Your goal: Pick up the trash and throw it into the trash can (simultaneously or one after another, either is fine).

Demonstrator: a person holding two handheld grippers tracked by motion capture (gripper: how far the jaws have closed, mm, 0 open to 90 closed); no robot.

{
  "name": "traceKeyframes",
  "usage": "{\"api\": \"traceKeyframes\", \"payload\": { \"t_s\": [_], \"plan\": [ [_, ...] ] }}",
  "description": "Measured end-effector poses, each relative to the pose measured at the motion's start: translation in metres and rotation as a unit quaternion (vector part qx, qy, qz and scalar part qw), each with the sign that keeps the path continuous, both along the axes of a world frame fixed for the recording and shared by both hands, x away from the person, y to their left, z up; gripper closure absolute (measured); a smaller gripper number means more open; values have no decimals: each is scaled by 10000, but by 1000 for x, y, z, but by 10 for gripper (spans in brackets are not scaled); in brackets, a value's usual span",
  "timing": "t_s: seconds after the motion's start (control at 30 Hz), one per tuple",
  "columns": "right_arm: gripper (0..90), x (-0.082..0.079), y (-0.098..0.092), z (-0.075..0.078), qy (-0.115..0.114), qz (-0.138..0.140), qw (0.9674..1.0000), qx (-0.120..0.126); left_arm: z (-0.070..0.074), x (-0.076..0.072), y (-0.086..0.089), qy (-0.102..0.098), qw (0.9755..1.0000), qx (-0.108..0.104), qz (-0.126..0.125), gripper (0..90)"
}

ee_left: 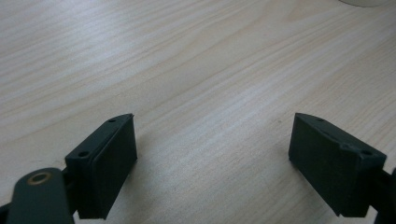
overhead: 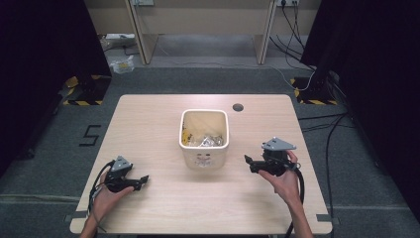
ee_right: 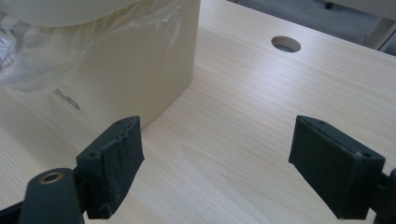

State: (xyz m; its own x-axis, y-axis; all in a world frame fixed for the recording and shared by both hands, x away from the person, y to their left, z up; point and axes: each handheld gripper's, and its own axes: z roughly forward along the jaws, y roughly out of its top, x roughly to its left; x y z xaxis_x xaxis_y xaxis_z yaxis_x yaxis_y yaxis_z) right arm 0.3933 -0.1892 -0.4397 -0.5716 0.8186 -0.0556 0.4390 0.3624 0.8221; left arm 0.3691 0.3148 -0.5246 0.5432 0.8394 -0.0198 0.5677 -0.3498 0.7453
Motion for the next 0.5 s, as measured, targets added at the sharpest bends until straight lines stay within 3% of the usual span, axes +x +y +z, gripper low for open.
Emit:
{"api": "traceKeyframes", "payload": {
  "t_s": [0.5],
  "plan": [
    [173, -7, 2, -10, 115, 72, 9999, -29, 0, 0, 0, -1, 10000, 1, 1, 141]
  ]
}}
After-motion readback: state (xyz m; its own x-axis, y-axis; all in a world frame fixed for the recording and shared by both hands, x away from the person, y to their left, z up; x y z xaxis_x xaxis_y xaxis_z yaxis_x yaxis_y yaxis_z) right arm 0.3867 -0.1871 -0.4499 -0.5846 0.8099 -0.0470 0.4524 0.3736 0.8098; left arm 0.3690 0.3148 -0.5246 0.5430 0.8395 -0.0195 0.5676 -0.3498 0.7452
